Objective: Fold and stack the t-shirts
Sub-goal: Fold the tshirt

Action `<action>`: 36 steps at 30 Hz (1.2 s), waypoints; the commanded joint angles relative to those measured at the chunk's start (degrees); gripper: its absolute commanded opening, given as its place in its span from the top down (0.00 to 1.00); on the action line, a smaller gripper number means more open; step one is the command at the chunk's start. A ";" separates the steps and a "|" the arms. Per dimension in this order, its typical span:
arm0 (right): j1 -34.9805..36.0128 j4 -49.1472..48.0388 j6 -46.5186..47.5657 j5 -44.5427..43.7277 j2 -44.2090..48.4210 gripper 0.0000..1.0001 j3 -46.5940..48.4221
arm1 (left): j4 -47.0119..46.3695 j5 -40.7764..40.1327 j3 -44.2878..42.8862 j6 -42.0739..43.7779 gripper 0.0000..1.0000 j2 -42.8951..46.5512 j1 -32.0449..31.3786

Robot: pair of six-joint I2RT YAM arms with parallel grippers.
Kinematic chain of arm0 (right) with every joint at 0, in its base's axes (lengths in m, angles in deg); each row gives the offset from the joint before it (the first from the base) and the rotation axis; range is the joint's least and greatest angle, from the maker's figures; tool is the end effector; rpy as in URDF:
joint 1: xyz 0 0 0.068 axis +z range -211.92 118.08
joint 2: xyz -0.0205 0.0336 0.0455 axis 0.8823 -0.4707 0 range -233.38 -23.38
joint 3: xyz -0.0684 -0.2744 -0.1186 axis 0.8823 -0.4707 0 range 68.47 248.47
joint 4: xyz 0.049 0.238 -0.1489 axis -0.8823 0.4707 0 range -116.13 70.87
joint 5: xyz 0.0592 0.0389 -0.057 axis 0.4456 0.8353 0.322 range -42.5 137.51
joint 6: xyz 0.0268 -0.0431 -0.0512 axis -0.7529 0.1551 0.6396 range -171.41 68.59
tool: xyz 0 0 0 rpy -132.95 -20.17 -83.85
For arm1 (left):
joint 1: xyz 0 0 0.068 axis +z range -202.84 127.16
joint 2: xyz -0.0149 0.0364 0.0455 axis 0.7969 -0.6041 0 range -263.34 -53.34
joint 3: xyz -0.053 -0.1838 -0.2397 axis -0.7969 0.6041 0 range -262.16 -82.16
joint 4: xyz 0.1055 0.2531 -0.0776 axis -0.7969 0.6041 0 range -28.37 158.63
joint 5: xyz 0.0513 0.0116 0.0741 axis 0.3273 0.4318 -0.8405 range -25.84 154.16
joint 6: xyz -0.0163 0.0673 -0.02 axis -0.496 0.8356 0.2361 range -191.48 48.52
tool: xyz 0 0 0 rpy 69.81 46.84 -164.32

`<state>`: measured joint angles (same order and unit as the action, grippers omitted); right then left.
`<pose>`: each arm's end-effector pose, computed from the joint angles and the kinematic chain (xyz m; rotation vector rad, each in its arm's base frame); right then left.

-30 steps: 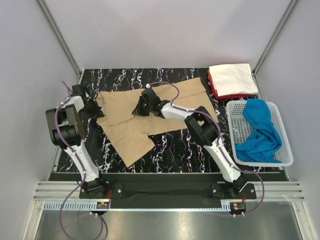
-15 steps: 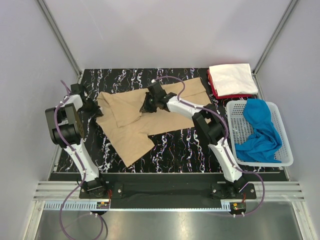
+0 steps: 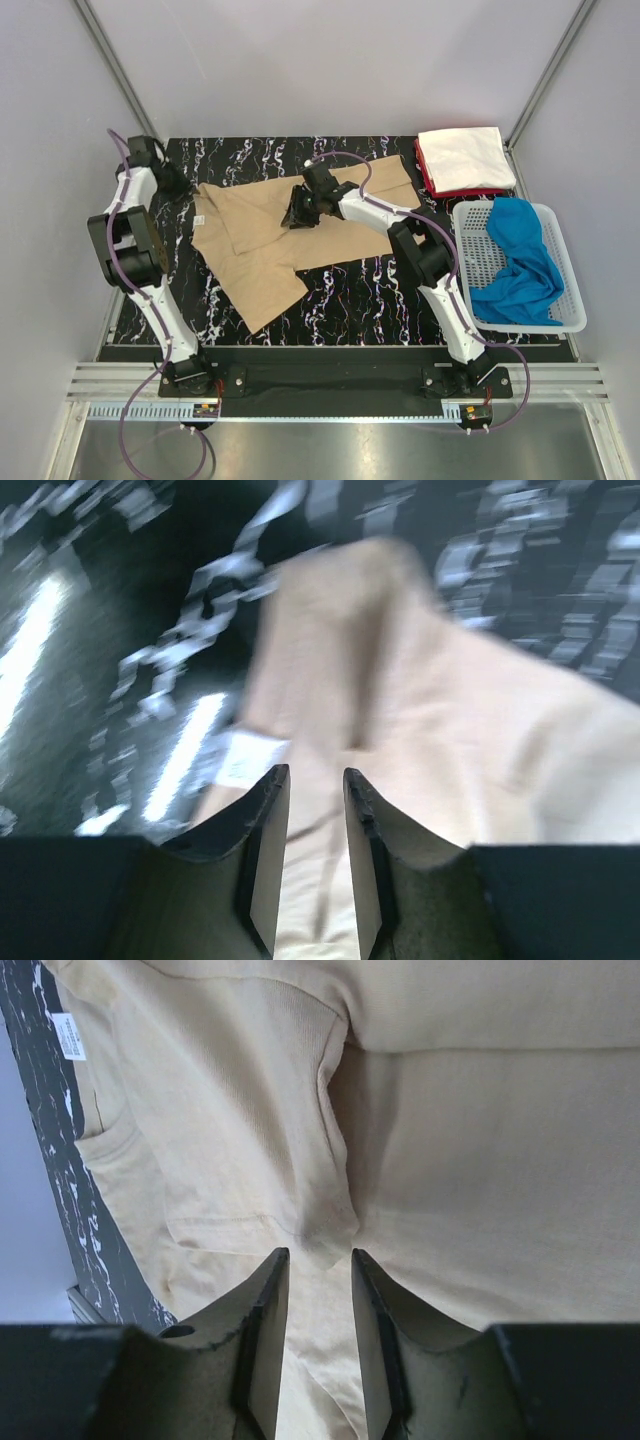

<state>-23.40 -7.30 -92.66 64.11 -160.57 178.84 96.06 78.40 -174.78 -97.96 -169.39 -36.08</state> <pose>0.4579 0.3863 0.1545 -0.0914 2.5632 0.9560 0.4762 0.1281 0.2181 -0.8637 2.4310 -0.3837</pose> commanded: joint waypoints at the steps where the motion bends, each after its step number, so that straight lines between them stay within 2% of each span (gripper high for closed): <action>1: 0.32 -0.11 1.79 2.12 1.75 0.63 3.27 | -3.06 9.57 -8.34 1.96 0.67 -0.92 -2.77; 7: 0.41 0.33 1.79 4.14 -2.29 0.59 7.40 | -4.64 11.78 -14.59 0.38 0.68 -8.66 -3.75; 14: 0.41 1.56 2.49 2.83 -3.26 0.55 7.67 | 0.27 4.14 -19.96 0.29 0.68 -16.47 -2.52; 21: 0.41 3.40 4.08 0.89 -5.19 0.55 9.60 | 1.60 3.95 -24.36 -0.15 0.70 -21.94 -1.90; 22: 0.41 3.75 4.08 1.15 -6.15 0.57 10.04 | 1.60 3.69 -24.71 -0.15 0.70 -22.37 -1.90; 27: 0.59 3.67 2.85 1.68 -6.78 0.81 10.22 | 1.42 3.42 -30.49 0.38 0.69 -24.75 -1.64; 31: 0.85 0.42 0.48 4.23 -6.34 0.87 10.31 | 1.34 10.62 -35.61 0.11 0.68 -25.73 -1.37; 33: 1.03 -0.02 0.12 3.44 -5.64 0.90 10.04 | 1.25 10.82 -31.86 0.81 0.66 -22.05 -1.55; 35: 1.03 -0.98 -0.31 2.57 -4.50 0.93 9.69 | 1.33 6.79 -27.90 2.13 0.62 -14.76 -2.07; 36: 0.94 -1.34 -0.67 2.47 -4.15 0.94 9.78 | 1.42 5.37 -22.92 2.48 0.59 -12.21 -2.16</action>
<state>-23.18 -5.31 -91.87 66.64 -167.23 186.55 98.23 85.66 -203.54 -97.48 -193.17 -37.94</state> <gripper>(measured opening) 0.072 0.380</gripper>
